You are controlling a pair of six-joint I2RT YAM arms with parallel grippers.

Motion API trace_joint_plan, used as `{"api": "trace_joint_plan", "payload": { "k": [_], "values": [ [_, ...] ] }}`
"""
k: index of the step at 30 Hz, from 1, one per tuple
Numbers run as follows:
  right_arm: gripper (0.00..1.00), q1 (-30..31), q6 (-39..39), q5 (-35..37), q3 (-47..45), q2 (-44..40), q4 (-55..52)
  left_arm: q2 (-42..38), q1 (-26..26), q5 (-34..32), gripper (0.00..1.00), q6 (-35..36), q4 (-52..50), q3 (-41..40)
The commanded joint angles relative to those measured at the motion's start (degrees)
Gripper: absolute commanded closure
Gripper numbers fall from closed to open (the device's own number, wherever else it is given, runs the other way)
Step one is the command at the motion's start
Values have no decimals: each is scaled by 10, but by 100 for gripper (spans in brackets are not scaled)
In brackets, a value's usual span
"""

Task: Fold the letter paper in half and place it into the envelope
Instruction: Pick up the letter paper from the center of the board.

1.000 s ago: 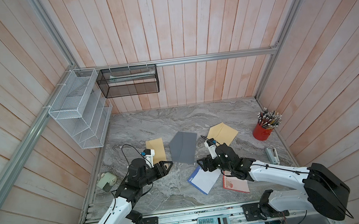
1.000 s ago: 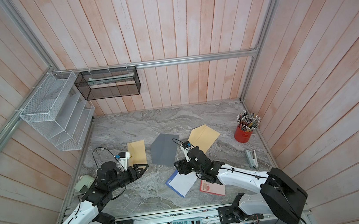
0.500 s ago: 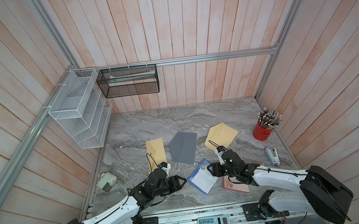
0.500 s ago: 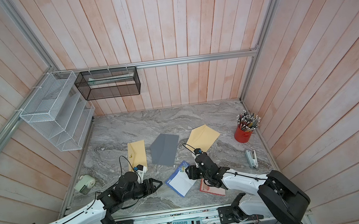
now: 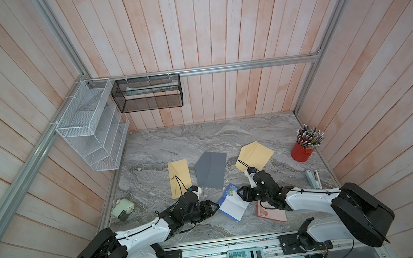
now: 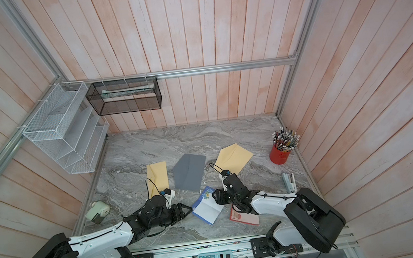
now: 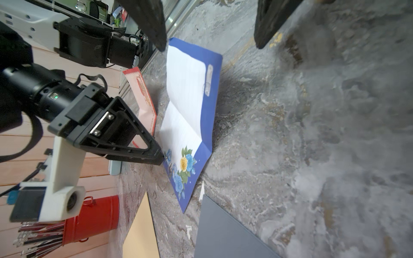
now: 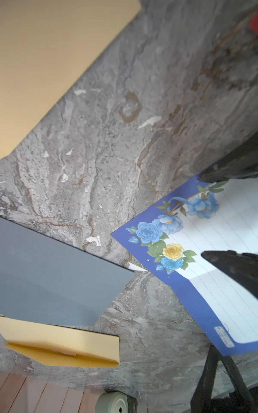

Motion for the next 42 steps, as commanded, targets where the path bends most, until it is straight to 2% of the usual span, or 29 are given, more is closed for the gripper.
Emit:
{"api": "trace_joint_plan", "payload": {
  "k": [1,14,20,25,30,33,38,42],
  "values": [
    [50,-1,2,-12,5,14,-21,16,-4,13,37,-7,50,18],
    [52,-1,8,-26,12,30,-9,66,-13,30,44,-31,96,10],
    [52,-1,11,-34,13,34,-5,100,-13,45,55,-39,137,14],
    [53,-2,13,-36,13,33,-3,116,-12,54,73,-32,134,30],
    [52,-1,13,-37,14,30,-6,106,5,55,93,-18,94,43],
    [50,-1,12,-34,17,22,-16,95,49,90,100,6,54,41],
    [49,0,-2,-37,23,3,-32,57,99,101,100,103,-93,87],
    [49,5,-18,-37,44,5,-57,70,129,106,100,192,-217,153]
  ]
}}
